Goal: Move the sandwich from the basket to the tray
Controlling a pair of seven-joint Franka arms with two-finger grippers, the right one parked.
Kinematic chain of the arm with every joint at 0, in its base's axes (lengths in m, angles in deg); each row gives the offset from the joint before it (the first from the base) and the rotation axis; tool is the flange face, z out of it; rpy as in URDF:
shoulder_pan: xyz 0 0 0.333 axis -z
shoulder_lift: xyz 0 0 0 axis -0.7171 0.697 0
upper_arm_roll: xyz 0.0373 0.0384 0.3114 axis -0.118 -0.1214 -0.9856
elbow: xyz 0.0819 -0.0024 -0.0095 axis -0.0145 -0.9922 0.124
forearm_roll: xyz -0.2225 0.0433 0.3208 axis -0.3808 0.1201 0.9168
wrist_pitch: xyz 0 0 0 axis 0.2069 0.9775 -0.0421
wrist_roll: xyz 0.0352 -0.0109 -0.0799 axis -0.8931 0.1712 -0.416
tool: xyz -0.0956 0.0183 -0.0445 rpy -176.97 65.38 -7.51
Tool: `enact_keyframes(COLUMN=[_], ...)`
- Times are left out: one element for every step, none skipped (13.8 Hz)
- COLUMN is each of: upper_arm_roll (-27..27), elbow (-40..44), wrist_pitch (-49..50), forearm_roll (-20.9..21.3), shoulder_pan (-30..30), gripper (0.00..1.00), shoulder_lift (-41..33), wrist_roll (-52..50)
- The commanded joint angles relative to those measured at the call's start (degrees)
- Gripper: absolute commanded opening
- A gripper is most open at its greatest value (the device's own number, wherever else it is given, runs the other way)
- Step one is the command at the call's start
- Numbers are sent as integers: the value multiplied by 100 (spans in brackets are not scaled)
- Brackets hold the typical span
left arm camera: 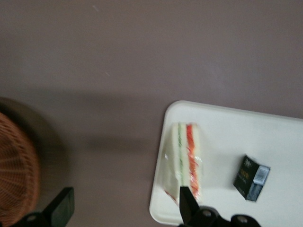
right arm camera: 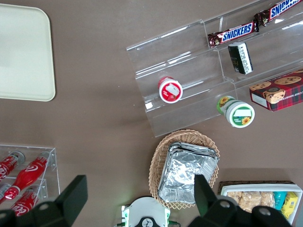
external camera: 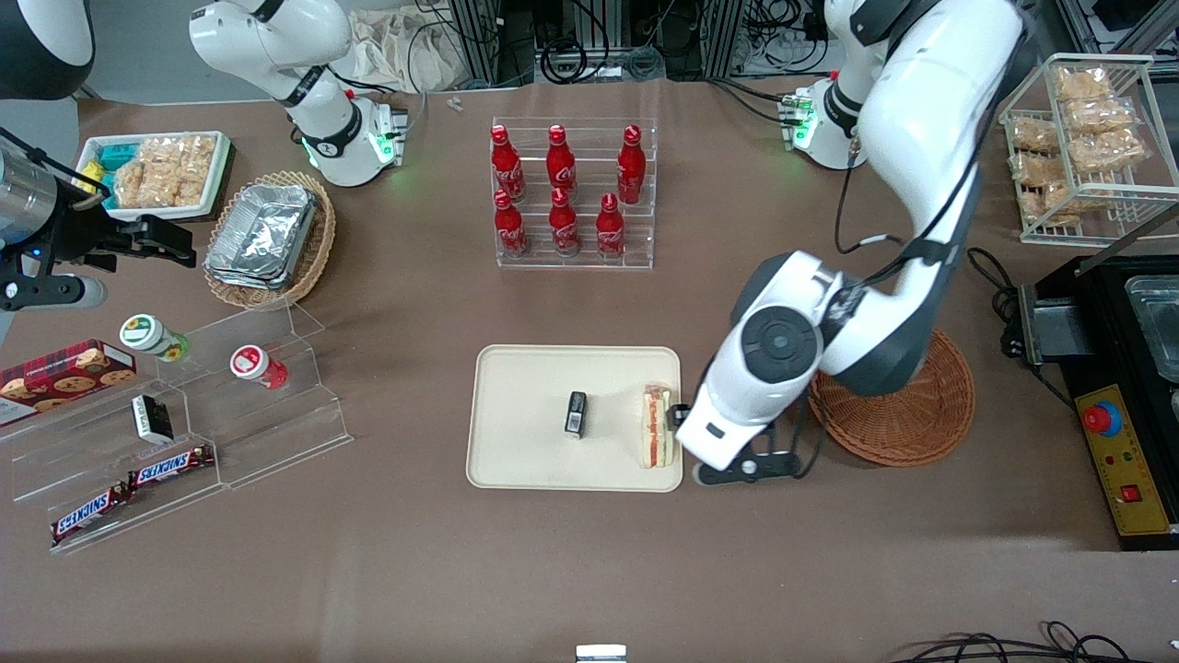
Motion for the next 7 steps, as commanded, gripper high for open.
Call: enact_keyframes(upper_arm_roll=[41, 41, 49, 49, 32, 6, -73], elbow=[-142, -150, -203, -290, -439, -588, -764], wrist_pitch=[647, 842, 983, 1115, 1160, 1186, 1186], forearm_roll=[-19, -19, -141, -412, -624, -669, -679], shoulder_pan=[-399, -582, -836, -1030, -1163, -1234, -1286], gripper=[100, 100, 100, 100, 100, 100, 100], shoulder_lift=[-578, -710, -833, -1061, -1237, -1439, -1606], wrist_roll=[106, 307, 518, 625, 791, 1062, 1291])
